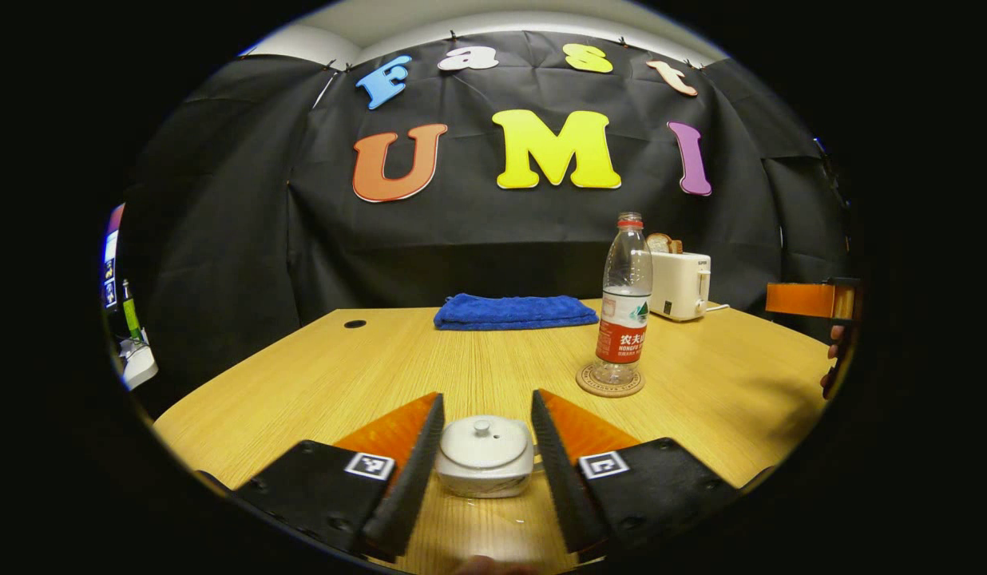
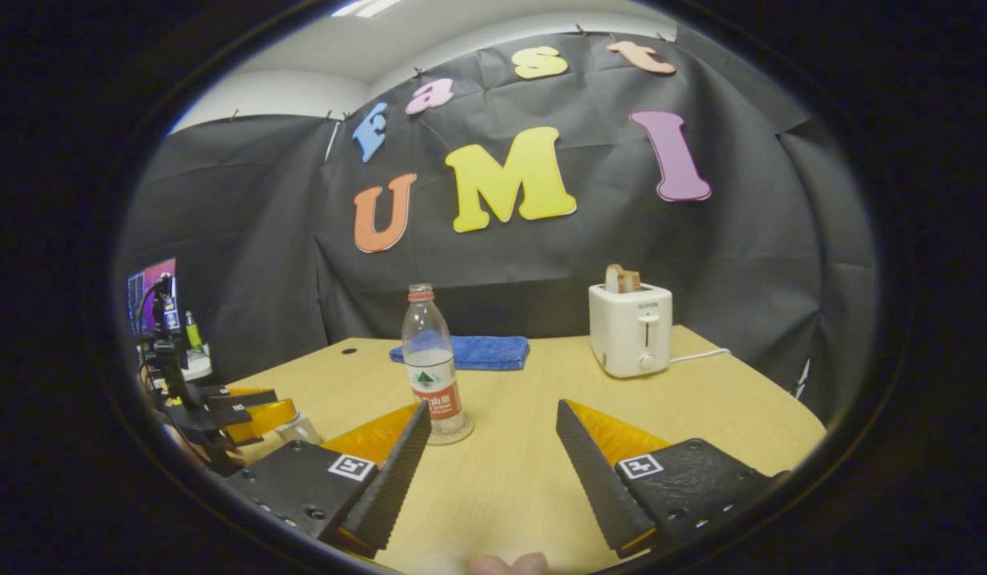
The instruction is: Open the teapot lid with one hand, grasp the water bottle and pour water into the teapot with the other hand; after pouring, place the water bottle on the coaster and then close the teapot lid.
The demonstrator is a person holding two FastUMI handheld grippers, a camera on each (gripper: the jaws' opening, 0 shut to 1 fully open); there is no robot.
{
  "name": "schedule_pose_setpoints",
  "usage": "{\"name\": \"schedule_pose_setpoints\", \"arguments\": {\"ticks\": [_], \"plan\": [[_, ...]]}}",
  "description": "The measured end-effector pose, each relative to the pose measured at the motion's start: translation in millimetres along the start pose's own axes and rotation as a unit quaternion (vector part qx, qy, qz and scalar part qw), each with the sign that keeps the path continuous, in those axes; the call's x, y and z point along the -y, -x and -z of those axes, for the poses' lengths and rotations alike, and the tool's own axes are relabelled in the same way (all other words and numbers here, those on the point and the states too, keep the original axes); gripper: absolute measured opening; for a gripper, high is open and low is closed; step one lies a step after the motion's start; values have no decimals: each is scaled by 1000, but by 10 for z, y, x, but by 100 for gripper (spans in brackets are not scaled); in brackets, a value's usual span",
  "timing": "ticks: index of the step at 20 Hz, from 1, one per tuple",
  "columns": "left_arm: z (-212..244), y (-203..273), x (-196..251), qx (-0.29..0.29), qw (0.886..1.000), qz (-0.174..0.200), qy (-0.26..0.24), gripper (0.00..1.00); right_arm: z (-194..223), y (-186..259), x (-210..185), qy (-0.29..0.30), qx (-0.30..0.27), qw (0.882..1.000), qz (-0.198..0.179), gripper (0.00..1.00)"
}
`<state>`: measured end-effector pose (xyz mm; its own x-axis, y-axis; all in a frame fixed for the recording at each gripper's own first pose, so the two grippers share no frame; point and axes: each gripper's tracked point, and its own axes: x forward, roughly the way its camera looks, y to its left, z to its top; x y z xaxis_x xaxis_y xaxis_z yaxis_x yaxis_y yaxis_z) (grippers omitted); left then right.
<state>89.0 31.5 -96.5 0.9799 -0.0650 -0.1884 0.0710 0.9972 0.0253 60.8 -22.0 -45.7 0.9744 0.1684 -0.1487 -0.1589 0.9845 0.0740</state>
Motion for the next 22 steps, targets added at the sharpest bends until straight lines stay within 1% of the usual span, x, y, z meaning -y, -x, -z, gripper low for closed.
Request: {"name": "schedule_pose_setpoints", "arguments": {"ticks": [1,2,3,4,6,7,8,10,12,13,14,15,16,17,18,19,20,21,22], "plan": [[-95,41,-29,12,1000,-9,3,77,-11,34,7,-1,5,1000,4,93],[-196,91,-28,23,1000,-14,9,100,-22,64,21,3,9,1000,10,95],[-292,160,9,32,999,-18,14,99,-27,98,46,3,12,1000,16,92],[-421,241,31,44,999,-23,19,99,-53,152,45,1,17,1000,20,93],[-711,402,126,72,997,-28,24,99,-165,271,25,2,38,999,37,96],[-842,481,181,86,995,-30,26,99,-222,346,2,8,52,997,48,99],[-962,563,245,98,994,-31,28,99,-287,425,-5,15,68,996,64,96],[-1102,687,355,112,993,-33,25,99,-404,590,-110,28,97,992,76,96],[-1183,795,473,126,991,-28,23,99,-491,718,-179,35,117,989,85,96],[-1175,824,491,128,991,-30,22,99,-506,773,-193,32,123,988,87,92],[-1147,864,518,127,991,-31,22,99,-507,835,-198,28,127,987,90,96],[-1143,913,564,128,991,-29,22,99,-498,890,-208,26,131,987,91,96],[-1133,970,599,129,991,-28,21,99,-472,932,-195,26,131,986,95,92],[-1133,1020,609,130,991,-30,20,99,-423,986,-190,22,128,987,98,96],[-1113,1087,625,130,991,-31,21,99,-378,1027,-216,16,126,987,96,92],[-1108,1146,648,134,990,-29,24,99,-351,1077,-240,9,125,988,94,92],[-1097,1200,674,137,990,-27,26,98,-321,1118,-261,7,125,988,92,96],[-1084,1228,694,140,989,-27,26,99,-308,1159,-272,12,127,988,92,92],[-1075,1246,702,142,989,-26,23,94,-318,1181,-270,19,131,987,96,96]]}}
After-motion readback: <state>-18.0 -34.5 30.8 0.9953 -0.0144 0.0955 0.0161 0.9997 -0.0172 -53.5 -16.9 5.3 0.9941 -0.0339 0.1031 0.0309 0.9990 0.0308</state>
